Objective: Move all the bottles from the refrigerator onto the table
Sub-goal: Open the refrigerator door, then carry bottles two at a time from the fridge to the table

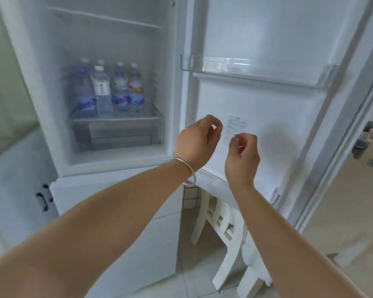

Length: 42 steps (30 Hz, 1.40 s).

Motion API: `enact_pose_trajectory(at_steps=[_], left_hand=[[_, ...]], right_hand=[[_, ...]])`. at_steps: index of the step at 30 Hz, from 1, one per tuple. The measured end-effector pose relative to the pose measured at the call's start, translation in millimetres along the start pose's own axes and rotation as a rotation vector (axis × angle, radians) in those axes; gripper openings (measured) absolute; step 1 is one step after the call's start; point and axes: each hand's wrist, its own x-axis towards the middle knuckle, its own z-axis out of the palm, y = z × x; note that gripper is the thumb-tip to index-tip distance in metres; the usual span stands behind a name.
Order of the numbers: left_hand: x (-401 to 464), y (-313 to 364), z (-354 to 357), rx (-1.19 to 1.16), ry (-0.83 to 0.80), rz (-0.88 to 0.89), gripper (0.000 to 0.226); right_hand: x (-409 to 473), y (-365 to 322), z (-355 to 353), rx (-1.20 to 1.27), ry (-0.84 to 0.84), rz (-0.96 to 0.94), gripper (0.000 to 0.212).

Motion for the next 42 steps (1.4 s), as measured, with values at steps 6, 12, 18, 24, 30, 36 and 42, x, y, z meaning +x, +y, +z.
enact_pose_trajectory(at_steps=[6,12,18,24,30,36,42], left_hand=[[-6,-96,-93,0.085,0.169,-0.314,0.011],[7,-197,-152,0.151,0.23,-0.431,0.01],[54,-303,-186,0.078,0.226,-0.524,0.021],[87,-385,-166,-0.096,0.305,-0.649,0.043],[128,-443,-143,-0.043,0.31,-0.635,0.074],[155,-485,-130,0.056,0.476,-0.542,0.088],[173,-506,-126,0.017,0.527,-0.58,0.096]], right_hand=[[-53,-44,110,0.184,-0.295,-0.013,0.004],[-68,-68,220,0.231,-0.414,-0.036,0.005],[-56,-80,348,0.214,-0.431,0.026,0.012],[-38,-70,432,0.229,-0.448,0.096,0.05],[5,-50,497,0.272,-0.628,0.201,0.091],[38,-31,552,0.299,-0.714,0.144,0.094],[58,-19,592,0.34,-0.652,0.082,0.075]])
